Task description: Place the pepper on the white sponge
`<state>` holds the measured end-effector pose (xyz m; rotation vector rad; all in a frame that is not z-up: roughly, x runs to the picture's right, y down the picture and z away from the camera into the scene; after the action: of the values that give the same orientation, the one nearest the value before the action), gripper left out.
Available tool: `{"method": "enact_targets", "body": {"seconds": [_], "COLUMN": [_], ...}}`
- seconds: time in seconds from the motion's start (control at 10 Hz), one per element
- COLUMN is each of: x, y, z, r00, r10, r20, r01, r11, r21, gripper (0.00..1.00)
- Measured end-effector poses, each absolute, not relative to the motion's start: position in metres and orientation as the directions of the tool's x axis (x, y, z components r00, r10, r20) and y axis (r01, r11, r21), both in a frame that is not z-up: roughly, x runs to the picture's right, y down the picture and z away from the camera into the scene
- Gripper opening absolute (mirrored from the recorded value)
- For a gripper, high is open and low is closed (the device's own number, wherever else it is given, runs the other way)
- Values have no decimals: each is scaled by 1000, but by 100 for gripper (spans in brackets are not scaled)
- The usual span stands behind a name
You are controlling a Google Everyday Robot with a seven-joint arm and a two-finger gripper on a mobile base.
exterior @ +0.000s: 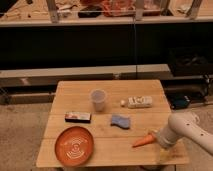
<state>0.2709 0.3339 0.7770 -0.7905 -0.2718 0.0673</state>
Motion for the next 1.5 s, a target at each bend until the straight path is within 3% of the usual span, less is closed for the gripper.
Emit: {"method": "enact_targets", "body": {"seconds": [0.2, 0.3, 0.4, 0.6, 0.7, 1.2, 1.5], "x": [271, 271, 271, 273, 273, 273, 239], "y": [334, 334, 332, 327, 328, 331, 326], "z": [777, 777, 776, 773, 771, 769, 728], "r00": [963, 963, 963, 963, 963, 964, 974], "r10": [161, 161, 162, 162, 160, 158, 70], "r20": [216, 216, 216, 214, 216, 215, 213], "r01": [41, 41, 40, 39, 42, 45, 95], "r11": [703, 703, 705, 706, 703, 698, 733], "r21": [-710, -710, -708, -707, -710, -715, -674], "gripper": [59, 57, 59, 77, 80, 80, 80]}}
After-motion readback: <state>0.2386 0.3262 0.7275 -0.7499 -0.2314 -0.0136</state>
